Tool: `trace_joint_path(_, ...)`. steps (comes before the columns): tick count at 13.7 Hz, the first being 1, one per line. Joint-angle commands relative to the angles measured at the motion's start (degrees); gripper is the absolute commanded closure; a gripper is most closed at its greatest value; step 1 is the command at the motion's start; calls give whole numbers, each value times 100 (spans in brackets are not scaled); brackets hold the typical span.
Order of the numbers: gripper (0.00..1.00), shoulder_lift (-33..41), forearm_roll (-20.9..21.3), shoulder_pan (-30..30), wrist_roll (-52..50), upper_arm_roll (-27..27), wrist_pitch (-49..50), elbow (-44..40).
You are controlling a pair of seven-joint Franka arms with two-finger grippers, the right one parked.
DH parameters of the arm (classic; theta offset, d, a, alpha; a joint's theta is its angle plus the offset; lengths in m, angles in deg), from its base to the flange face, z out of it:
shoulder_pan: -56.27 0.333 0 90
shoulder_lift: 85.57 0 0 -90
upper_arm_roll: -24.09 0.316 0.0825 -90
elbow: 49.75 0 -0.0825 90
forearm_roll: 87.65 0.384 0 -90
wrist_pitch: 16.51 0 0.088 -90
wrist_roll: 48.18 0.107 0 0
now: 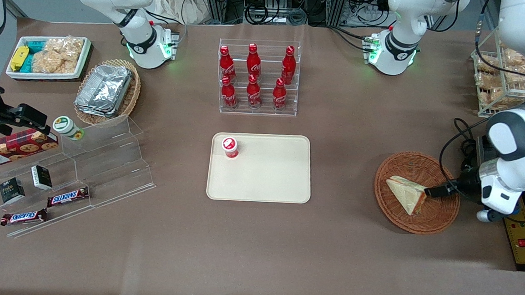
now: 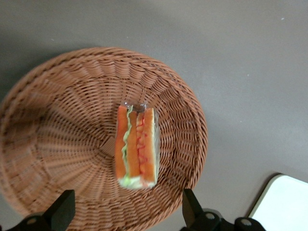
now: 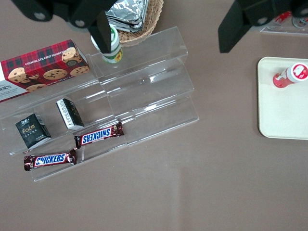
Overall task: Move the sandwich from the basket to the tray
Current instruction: 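Close the left gripper on the wrapped sandwich's edge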
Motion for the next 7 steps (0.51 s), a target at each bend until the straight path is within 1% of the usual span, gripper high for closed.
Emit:
trace_joint_path(1, 0, -284, -264, -49, -198, -38, -302, -84)
trace_joint_path(3, 0, -425, -282, -145, -418, -38, -478, -84)
trace_joint_path(5, 0, -592, -273, -268, -445, -38, -732, -76)
trace_joint_path(7, 0, -689, -256, -304, -410, -38, -786, -41)
